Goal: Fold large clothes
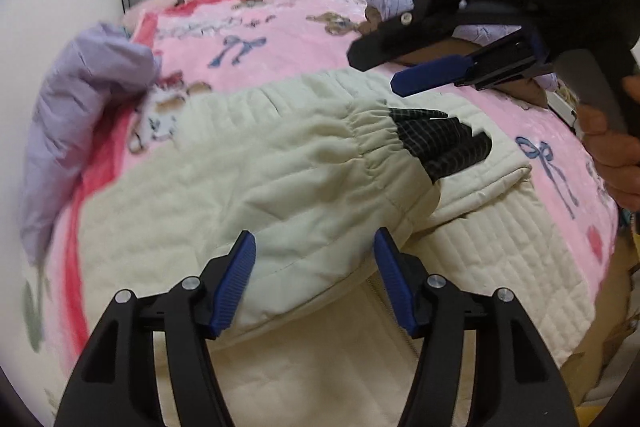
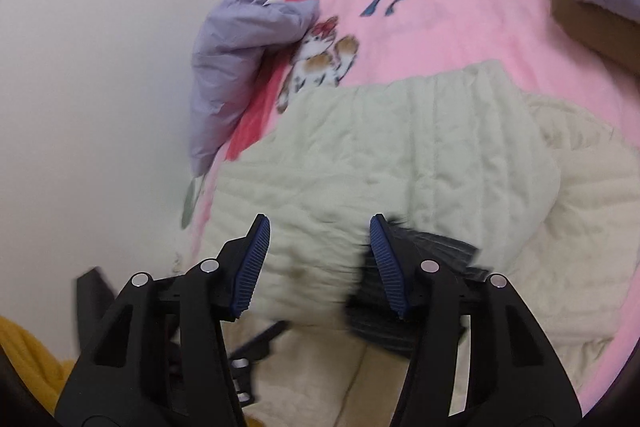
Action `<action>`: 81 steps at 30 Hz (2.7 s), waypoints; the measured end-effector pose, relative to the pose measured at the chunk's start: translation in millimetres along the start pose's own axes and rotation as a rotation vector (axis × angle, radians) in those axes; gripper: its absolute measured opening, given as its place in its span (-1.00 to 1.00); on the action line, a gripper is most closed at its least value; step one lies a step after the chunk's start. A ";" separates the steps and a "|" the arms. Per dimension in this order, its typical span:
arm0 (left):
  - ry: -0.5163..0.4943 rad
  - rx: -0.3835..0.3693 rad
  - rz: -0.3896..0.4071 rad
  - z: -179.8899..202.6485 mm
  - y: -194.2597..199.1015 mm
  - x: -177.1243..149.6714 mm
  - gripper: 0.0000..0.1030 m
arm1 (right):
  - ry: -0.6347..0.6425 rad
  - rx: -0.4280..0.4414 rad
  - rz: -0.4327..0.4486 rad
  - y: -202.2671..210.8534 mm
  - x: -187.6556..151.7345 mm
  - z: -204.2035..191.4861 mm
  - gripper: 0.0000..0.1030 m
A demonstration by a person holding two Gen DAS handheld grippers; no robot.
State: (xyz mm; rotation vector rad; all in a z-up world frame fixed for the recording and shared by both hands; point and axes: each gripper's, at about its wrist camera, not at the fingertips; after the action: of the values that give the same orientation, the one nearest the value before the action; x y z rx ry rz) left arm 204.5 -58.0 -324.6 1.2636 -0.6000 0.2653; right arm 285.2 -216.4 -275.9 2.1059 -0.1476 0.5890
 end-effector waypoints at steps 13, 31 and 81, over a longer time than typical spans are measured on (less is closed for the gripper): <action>0.054 0.002 -0.026 2.5 -26.4 -18.5 0.19 | -0.112 -0.027 -0.087 -41.2 -4.8 8.4 -0.51; 0.300 -0.034 -0.054 -20.2 -50.6 1.9 0.21 | -0.066 -0.143 -0.147 -73.2 17.9 27.0 -0.69; 0.302 0.102 0.026 -128.7 -23.4 -22.4 0.40 | 0.402 -0.473 0.007 -54.2 -60.7 -40.9 0.42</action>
State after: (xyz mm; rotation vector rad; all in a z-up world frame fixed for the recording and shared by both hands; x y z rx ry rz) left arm 233.4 59.6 -378.7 1.2831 -0.3474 0.5039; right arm 234.8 -159.2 -325.8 1.5012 -0.0570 0.8741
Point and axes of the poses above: each gripper's, at about its wrist camera, not at the fingertips, and y roughly against the way its jaws point, z to its right, x to its top, and after that the axes turned 15 degrees about y, right-handed
